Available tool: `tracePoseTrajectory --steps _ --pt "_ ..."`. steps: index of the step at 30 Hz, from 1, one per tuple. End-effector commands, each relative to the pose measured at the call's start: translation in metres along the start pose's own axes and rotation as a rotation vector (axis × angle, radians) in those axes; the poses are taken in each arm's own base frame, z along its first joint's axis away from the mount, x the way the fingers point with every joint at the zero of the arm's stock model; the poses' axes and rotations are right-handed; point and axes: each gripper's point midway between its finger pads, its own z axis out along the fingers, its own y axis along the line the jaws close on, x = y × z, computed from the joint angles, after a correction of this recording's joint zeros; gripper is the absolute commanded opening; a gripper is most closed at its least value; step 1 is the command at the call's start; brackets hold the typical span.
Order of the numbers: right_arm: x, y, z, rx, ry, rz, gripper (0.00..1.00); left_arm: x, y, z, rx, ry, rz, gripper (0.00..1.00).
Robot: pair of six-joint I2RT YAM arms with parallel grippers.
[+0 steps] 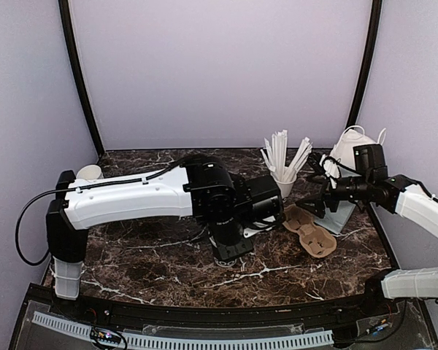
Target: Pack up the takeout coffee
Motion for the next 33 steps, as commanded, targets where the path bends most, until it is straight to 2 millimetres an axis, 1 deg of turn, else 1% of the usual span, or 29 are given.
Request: tracePoseTrajectory --steps 1,3,5,10,12,14,15,17,23,25,26,27,33 --pt "-0.010 -0.007 -0.003 0.030 -0.052 -0.009 0.99 -0.025 -0.007 -0.007 0.059 -0.097 -0.035 0.00" --pt "-0.009 -0.008 -0.003 0.034 -0.052 -0.010 0.98 -0.033 -0.014 -0.004 0.088 -0.121 -0.044 0.00" --pt "-0.008 -0.009 -0.003 0.041 -0.050 -0.009 0.99 -0.035 -0.017 0.001 0.092 -0.121 -0.048 0.00" --pt "-0.005 -0.010 -0.003 0.046 -0.045 -0.018 0.99 -0.027 -0.016 0.019 0.067 -0.072 -0.029 0.00" --pt "-0.003 -0.010 -0.003 0.049 -0.042 -0.019 0.99 -0.024 -0.011 0.025 0.034 -0.055 -0.034 0.00" --pt "-0.003 -0.010 -0.002 0.050 -0.041 -0.021 0.99 -0.021 -0.001 0.029 -0.032 -0.044 -0.050 0.00" --pt "-0.003 -0.010 -0.003 0.050 -0.043 -0.022 0.99 -0.020 0.008 0.030 -0.083 -0.042 -0.058 0.00" --pt "-0.002 -0.010 -0.002 0.047 -0.039 -0.022 0.99 -0.015 0.019 0.033 -0.123 -0.025 -0.084 0.00" --pt "0.002 -0.008 0.001 0.035 -0.033 -0.020 0.99 -0.001 0.036 0.041 -0.109 0.029 -0.199 0.00" --pt "0.002 -0.009 0.001 0.038 -0.032 -0.022 0.99 0.007 0.046 0.048 -0.108 0.054 -0.243 0.00" --pt "0.002 -0.009 0.001 0.039 -0.032 -0.024 0.99 0.007 0.048 0.047 -0.101 0.048 -0.259 0.00" --pt "0.003 -0.009 0.001 0.041 -0.031 -0.025 0.99 0.011 0.052 0.051 -0.101 0.061 -0.271 0.00" --pt "0.004 -0.009 0.001 0.041 -0.027 -0.028 0.99 0.017 0.058 0.056 -0.084 0.075 -0.296 0.00"
